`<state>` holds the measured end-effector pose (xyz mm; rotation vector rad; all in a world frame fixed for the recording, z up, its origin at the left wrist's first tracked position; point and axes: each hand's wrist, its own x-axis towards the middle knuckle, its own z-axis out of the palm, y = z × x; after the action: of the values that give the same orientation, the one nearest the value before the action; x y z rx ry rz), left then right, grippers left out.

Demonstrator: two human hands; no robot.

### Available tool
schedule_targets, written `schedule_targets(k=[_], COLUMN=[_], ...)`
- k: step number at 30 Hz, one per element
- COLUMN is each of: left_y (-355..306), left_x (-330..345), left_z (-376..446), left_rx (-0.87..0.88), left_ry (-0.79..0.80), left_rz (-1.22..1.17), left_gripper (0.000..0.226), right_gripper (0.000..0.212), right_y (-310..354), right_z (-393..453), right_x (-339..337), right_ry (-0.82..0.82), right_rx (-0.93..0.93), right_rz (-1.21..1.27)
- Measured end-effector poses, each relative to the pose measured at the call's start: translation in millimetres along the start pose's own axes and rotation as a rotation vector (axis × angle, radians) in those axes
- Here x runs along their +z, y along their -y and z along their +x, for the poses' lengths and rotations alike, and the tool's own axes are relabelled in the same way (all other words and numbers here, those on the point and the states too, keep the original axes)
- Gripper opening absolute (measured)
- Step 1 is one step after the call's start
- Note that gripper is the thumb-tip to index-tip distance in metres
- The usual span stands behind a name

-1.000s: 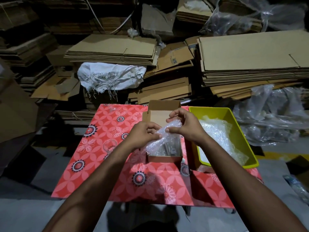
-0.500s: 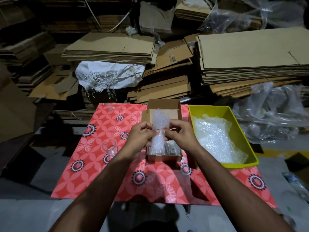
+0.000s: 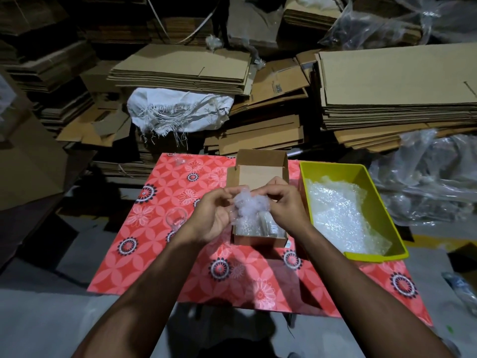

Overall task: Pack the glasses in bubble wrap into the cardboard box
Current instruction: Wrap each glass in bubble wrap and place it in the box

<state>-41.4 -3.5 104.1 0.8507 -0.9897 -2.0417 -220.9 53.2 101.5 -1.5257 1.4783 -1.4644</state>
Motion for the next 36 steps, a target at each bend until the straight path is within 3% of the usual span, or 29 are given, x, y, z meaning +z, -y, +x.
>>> schedule_targets(k=[3, 6, 8, 10, 12, 15, 20, 25, 28, 31, 36], left_y=[4.9, 11.9, 14.4, 16.1, 19.5, 26.6, 40.0, 51.4, 55.4, 52.7, 47.1], left_x=[-11.3, -21.2, -27.9, -35.3, -45.3, -63.1, -91.5, -130.5, -160.5, -192.1, -230.5], left_z=[-5.3, -10.2, -14.5, -19.0, -20.8, -21.8, -33.0, -43.2, -47.8, -48.0, -20.9], left_rx=[-0.038, 0.004, 0.035, 0.046, 0.075, 0.136, 0.15, 0.1, 0.072, 0.093, 0.117], left_ry=[0.011, -0.034, -0.102, -0.175, -0.232, -0.291, -0.424, -0.423, -0.426, -0.54, -0.594], left_rz=[0.076, 0.159, 0.103, 0.045, -0.029, -0.133, 0.045, 0.141, 0.297, 0.375, 0.656], left_gripper=[0.036, 0.035, 0.034, 0.033, 0.035, 0.034, 0.029, 0.027, 0.033, 0.037, 0.07], right_gripper=[0.043, 0.046, 0.047, 0.046, 0.032, 0.035, 0.048, 0.031, 0.033, 0.026, 0.021], right_y=[-5.2, -9.8, -8.0, -3.6, -2.3, -7.9, -23.7, -46.6, -60.6, -65.4, -62.6], right_z=[0.5, -4.1, -6.6, -9.7, -15.2, -25.3, -24.9, -15.9, -3.7, 13.7, 33.3], right_x=[8.8, 18.6, 25.6, 35.4, 50.7, 81.9, 123.6, 152.5, 161.2, 171.1, 200.0], right_ry=[0.0, 0.063, 0.086, 0.085, 0.128, 0.222, 0.124, 0.08, 0.052, 0.07, 0.125], right_rx=[-0.198, -0.24, -0.104, 0.151, 0.329, 0.344, 0.304, 0.284, 0.292, 0.254, 0.157], right_rz=[-0.298, -0.356, -0.168, 0.171, 0.312, 0.207, 0.048, -0.058, -0.202, -0.31, -0.377])
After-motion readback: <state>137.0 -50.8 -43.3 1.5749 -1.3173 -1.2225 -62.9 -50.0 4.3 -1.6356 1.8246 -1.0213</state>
